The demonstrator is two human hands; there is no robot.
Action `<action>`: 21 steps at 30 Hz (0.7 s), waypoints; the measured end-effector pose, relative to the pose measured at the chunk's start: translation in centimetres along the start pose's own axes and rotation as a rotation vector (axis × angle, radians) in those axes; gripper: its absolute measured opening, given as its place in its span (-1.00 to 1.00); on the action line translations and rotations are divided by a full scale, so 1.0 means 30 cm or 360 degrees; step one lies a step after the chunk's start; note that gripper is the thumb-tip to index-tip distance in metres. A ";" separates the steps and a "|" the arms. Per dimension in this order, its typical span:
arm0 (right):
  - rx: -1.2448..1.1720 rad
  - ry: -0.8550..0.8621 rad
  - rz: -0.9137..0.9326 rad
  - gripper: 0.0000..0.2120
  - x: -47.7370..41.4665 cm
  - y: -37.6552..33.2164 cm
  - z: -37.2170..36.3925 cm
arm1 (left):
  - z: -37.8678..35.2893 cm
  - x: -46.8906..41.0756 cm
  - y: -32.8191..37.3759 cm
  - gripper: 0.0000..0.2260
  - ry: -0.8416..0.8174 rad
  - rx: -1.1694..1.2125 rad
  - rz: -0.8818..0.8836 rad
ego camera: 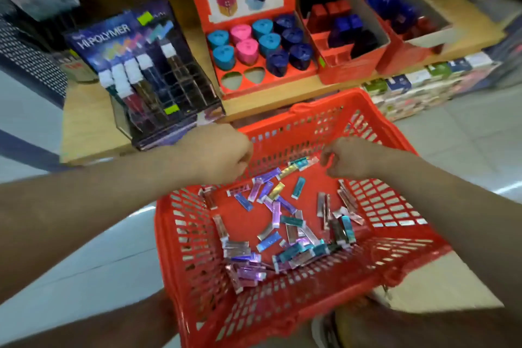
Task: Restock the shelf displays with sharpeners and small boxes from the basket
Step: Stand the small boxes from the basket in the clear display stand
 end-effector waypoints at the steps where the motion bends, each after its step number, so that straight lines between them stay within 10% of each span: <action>1: 0.0037 -0.0066 -0.0065 -0.71 -0.001 0.040 -0.043 | -0.068 -0.027 0.032 -0.80 -0.0099 0.0037 0.0002; 8: -0.0126 -0.0411 -0.0412 -0.48 -0.050 0.237 -0.342 | -0.540 -0.131 0.253 -0.79 -0.0534 0.0372 -0.0069; 11: -0.0200 -0.0539 -0.0468 -0.07 -0.096 0.268 -0.459 | -0.687 -0.145 0.325 -0.54 -0.0516 0.0418 -0.0072; 14: -0.0133 -0.0657 -0.0571 -0.09 -0.130 0.251 -0.535 | -0.794 -0.159 0.383 -0.20 -0.0519 0.0572 0.0050; 18: -0.0021 -0.0545 -0.0741 0.25 -0.172 0.216 -0.636 | -0.845 -0.192 0.448 -0.17 -0.0418 0.0644 0.0163; 21: 0.0024 -0.0334 -0.0736 0.15 -0.149 0.215 -0.658 | -0.860 -0.211 0.476 -0.20 -0.0329 0.0622 0.0055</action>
Point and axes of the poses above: each hand's wrist, its own x-axis away from the middle knuckle, its own z-axis out of the back of the hand, y = z × x, the point moved 1 cm from there along -x, towards the middle knuckle, and after that the axes turned 3 degrees about -z, right-handed, at the moved point
